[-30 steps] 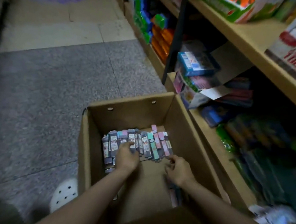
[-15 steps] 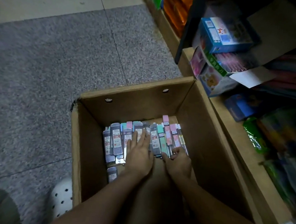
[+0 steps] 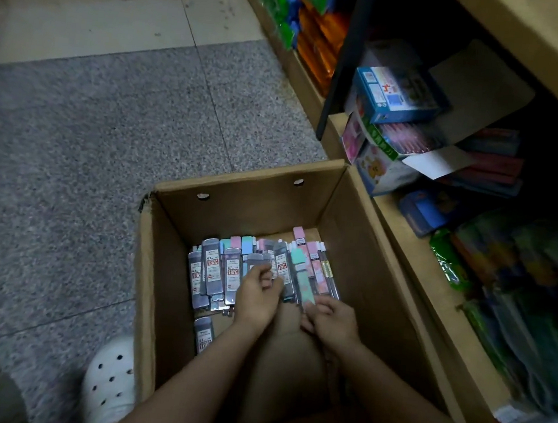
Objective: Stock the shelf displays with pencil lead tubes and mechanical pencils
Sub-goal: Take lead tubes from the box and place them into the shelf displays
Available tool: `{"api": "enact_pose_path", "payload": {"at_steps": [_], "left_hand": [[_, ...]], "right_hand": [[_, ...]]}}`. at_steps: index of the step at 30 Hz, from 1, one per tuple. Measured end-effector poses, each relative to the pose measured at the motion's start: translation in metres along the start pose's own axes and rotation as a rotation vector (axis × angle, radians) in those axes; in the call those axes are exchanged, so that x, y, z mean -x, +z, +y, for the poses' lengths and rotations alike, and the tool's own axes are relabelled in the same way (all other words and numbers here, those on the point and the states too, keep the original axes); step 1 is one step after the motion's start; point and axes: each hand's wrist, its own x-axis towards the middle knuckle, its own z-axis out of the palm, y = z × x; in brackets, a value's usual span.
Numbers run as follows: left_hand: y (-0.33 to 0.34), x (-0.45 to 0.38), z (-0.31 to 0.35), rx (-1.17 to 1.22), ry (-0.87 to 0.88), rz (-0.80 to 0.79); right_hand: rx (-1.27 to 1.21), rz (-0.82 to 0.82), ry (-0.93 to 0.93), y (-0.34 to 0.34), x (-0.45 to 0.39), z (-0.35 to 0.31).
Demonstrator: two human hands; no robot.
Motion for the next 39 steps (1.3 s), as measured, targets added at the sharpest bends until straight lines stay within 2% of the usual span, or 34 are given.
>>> {"api": "enact_pose_path", "payload": {"at_steps": [3, 6, 8, 11, 14, 19, 26, 28, 31, 35, 37, 39], "left_hand": [[0.005, 0.0, 0.008, 0.219, -0.068, -0.11], [0.003, -0.005, 0.012, 0.371, -0.066, -0.037], [-0.001, -0.014, 0.011, 0.39, -0.094, 0.053], [-0.007, -0.025, 0.0, 0.342, -0.158, 0.075], [-0.008, -0.031, -0.008, 0.283, -0.177, 0.108], [-0.002, -0.043, -0.013, 0.272, -0.16, 0.12], [-0.002, -0.041, -0.005, 0.22, -0.111, 0.085], [-0.003, -0.033, 0.001, 0.134, -0.076, 0.032], [-0.005, -0.02, 0.023, 0.032, -0.001, -0.155], [-0.018, -0.006, 0.079, -0.163, 0.239, -0.343], [-0.029, 0.005, 0.117, -0.308, 0.386, -0.42], [-0.038, 0.022, 0.156, -0.346, 0.432, -0.499]], "right_hand": [[-0.014, -0.176, -0.024, 0.009, 0.008, -0.013], [0.109, -0.28, -0.084, 0.016, 0.007, -0.024], [0.307, -0.209, -0.181, 0.017, -0.004, -0.029], [0.673, 0.017, -0.326, 0.015, -0.023, -0.036], [0.802, 0.045, -0.394, 0.026, -0.038, -0.042], [0.885, 0.028, -0.452, 0.054, -0.051, -0.038], [0.749, 0.061, -0.45, 0.04, -0.045, -0.042], [0.627, 0.017, -0.44, 0.027, -0.036, -0.049], [0.496, -0.02, -0.463, 0.007, -0.015, -0.068], [0.464, -0.077, -0.601, -0.025, 0.025, -0.103], [0.485, -0.05, -0.655, -0.044, 0.049, -0.125], [0.541, -0.002, -0.709, -0.061, 0.077, -0.149]]}}
